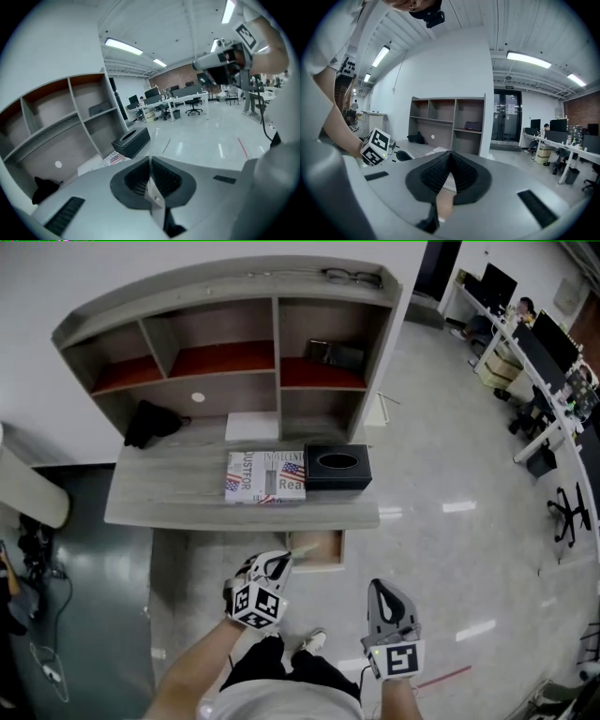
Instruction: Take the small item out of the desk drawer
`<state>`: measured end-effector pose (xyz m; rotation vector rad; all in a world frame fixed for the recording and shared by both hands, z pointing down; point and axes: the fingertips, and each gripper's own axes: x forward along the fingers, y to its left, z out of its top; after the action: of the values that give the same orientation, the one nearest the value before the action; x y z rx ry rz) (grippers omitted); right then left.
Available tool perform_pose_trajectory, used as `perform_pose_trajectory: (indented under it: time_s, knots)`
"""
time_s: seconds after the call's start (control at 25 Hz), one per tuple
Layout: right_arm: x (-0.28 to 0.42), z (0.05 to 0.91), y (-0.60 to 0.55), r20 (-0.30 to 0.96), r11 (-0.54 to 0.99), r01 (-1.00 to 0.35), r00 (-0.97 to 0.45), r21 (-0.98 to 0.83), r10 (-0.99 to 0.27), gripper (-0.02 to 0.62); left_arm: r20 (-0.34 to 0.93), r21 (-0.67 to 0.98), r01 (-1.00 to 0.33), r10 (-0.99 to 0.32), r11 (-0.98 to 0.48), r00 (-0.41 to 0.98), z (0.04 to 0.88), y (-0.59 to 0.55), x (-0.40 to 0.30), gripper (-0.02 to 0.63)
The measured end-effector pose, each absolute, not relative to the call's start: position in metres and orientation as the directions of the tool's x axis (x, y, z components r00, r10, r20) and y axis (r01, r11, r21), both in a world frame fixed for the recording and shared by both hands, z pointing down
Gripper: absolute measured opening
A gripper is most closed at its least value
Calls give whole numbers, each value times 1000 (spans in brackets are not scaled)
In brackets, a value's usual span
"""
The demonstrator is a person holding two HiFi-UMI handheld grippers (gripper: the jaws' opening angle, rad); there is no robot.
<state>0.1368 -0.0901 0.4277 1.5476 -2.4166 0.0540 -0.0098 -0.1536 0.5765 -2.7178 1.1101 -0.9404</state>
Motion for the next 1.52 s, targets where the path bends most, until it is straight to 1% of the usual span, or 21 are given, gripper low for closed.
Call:
perform_pose_trajectory:
  time_s: [0.36,0.72,1.04,1.2,1.32,1.52]
  knots:
    - [133,384,-100,159,417,-887,-391,197,-907,20,319,-209,-747,-766,-631,558,462,-155,-56,18]
    - [143,357,-102,113,380,-896,-363,229,-925,20,152,-162,-833,-847,-530,509,383,-141,-114,18]
    - [152,351,-101,111,364,-906,-347,216,-931,20,82,-79,-926,-928,-369,363,368,-103,-182,18]
    - [159,356,-93,129,345,-916,-325,202,-937,20,49,-43,-954,-954,-297,295,368,-82,-202,18]
    - [157,354,-92,132,344,-918,-323,200,-937,20,51,-30,-960,-960,-277,276,371,-74,-205,18]
    - [146,346,-99,116,353,-914,-335,199,-935,20,41,-26,-959,-958,-284,282,369,-81,-209,18]
